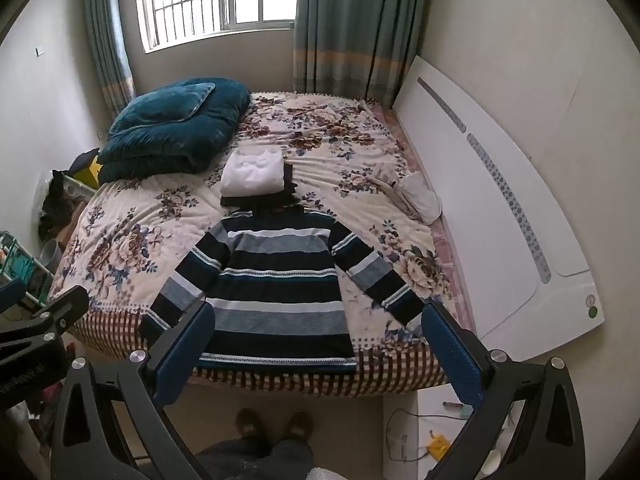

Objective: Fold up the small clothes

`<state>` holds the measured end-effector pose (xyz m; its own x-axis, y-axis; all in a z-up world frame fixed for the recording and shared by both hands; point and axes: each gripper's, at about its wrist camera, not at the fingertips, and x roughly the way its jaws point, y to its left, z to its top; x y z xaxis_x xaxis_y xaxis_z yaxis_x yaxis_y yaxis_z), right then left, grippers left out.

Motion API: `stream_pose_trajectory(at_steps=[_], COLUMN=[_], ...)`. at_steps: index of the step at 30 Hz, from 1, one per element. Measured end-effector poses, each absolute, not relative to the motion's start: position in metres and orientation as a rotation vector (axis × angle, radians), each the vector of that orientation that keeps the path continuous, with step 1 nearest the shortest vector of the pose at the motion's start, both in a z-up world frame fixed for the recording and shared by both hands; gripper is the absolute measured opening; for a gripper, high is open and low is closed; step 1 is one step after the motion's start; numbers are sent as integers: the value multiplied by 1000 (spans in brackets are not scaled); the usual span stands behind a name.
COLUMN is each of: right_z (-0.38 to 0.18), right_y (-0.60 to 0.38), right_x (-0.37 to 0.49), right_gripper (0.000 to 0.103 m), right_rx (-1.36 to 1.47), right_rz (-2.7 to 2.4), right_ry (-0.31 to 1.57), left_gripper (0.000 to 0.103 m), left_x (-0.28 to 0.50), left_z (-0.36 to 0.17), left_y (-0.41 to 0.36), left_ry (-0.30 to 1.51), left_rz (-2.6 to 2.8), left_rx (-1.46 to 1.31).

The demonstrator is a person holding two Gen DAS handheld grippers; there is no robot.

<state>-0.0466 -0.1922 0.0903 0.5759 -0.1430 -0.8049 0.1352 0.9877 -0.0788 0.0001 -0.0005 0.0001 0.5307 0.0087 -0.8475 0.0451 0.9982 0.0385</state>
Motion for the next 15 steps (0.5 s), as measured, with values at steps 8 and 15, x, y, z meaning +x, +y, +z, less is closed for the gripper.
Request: stream_pose_trajectory(at_steps=[8,15], right_z=[93,93], right_y=[-191,-190], right_x=[-48,-48], right_gripper=[103,103], right_rx=[-26,-28], right_rz=[-176,-174], right_ry=[940,939], left_gripper=[103,103], left_x=[0,0], left_z=[1,-2], left_y=[-1,-4], left_ry=[1004,1002], left_rz=[-28,-35], left_rx=[39,36])
